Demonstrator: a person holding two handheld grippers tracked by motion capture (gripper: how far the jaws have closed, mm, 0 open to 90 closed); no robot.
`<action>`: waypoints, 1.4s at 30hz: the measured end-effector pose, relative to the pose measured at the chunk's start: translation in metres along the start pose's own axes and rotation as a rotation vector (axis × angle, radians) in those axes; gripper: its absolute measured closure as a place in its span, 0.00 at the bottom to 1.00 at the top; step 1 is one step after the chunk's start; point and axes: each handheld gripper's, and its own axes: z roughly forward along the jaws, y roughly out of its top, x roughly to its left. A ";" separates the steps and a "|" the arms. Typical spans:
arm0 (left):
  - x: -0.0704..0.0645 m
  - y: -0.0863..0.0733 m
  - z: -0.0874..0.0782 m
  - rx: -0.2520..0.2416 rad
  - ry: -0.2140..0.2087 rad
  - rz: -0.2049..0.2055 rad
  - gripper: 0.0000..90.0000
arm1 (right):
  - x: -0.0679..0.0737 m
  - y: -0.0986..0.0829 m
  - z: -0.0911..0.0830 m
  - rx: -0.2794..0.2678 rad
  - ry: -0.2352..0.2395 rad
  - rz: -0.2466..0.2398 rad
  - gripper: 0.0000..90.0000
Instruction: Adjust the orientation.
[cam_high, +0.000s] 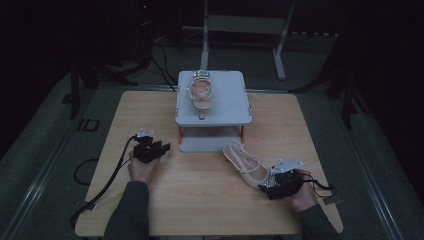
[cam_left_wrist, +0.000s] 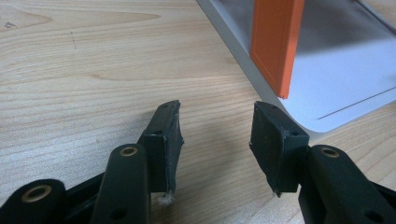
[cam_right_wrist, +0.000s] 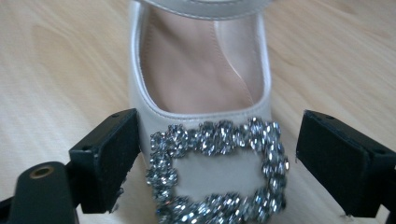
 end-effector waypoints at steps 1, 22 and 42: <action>0.000 0.000 0.000 0.000 -0.001 -0.001 0.59 | -0.003 -0.001 0.000 0.000 -0.010 0.002 0.15; 0.001 0.000 0.000 -0.001 -0.010 -0.010 0.58 | -0.063 0.006 0.010 0.025 -0.233 0.182 0.31; 0.001 0.000 0.000 0.001 -0.012 -0.008 0.58 | -0.083 0.040 0.027 -0.039 -0.218 0.240 0.47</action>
